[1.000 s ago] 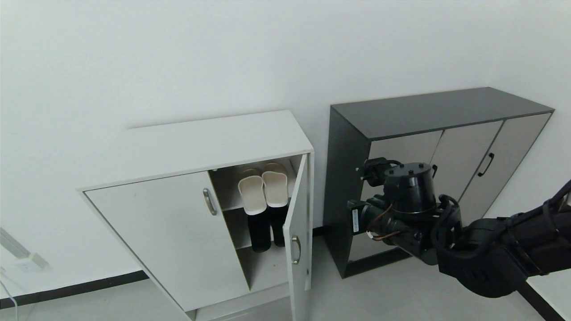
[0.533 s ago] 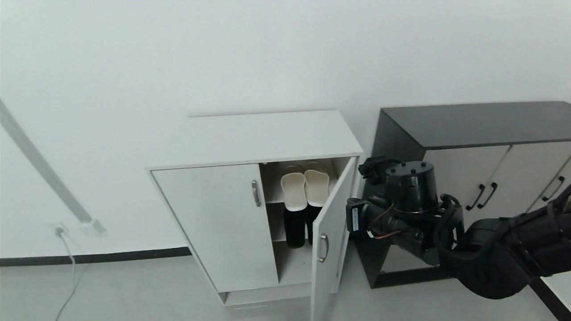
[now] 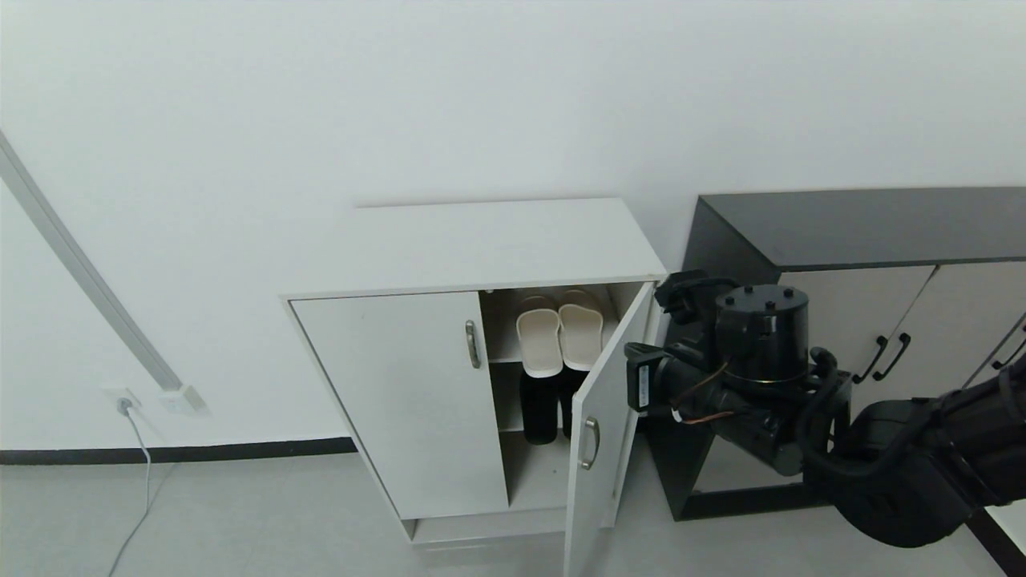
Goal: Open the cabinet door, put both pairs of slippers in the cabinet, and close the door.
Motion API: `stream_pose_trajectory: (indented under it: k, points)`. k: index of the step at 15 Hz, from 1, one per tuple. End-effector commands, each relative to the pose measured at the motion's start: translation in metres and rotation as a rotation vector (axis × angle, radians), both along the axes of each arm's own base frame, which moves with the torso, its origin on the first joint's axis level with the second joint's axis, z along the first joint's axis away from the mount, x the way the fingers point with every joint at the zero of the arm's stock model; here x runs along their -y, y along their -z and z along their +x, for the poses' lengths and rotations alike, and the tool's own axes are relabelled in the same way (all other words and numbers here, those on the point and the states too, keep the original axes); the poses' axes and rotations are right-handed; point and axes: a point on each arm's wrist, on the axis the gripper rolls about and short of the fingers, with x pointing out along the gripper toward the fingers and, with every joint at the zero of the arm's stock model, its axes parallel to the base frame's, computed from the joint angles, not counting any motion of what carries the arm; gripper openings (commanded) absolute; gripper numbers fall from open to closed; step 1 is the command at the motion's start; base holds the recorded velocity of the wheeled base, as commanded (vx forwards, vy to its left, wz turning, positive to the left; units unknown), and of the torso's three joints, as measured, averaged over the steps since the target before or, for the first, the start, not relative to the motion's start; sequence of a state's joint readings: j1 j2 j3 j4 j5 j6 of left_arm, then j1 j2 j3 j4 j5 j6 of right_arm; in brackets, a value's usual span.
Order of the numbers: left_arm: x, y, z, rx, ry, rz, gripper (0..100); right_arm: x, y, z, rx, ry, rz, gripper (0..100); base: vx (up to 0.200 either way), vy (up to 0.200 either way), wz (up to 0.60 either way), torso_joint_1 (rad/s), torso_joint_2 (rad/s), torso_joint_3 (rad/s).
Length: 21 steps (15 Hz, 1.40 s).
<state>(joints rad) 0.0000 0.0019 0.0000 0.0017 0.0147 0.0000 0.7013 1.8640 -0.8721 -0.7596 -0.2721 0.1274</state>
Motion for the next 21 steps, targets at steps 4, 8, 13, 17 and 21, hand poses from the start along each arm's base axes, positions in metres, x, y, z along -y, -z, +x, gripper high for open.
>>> stream_pose_trajectory:
  k: [4,8,13,17,21]
  points:
    - [0.0,0.0,0.0,-0.001,-0.001,0.0,0,0.015,0.014,-0.006,-0.057,-0.052,-0.06,0,0.0,0.0,0.0,0.0,0.0,0.0]
    - [0.0,0.0,0.0,-0.001,-0.001,0.0,0,0.008,0.032,0.001,-0.099,-0.064,-0.087,0,0.0,0.0,0.0,0.0,0.0,0.0]
    - [0.0,0.0,0.0,-0.001,-0.001,0.0,0,-0.004,0.039,0.015,-0.085,-0.064,-0.072,0,0.0,0.0,0.0,0.0,0.0,0.0]
    - [0.0,0.0,0.0,-0.001,-0.001,0.0,0,-0.015,0.052,0.03,-0.045,-0.072,-0.032,0,0.0,0.0,0.0,0.0,0.0,0.0]
    - [0.0,0.0,0.0,-0.001,-0.001,0.002,0,-0.026,0.068,0.041,0.047,-0.106,0.045,0,0.0,0.0,0.0,0.0,0.0,0.0]
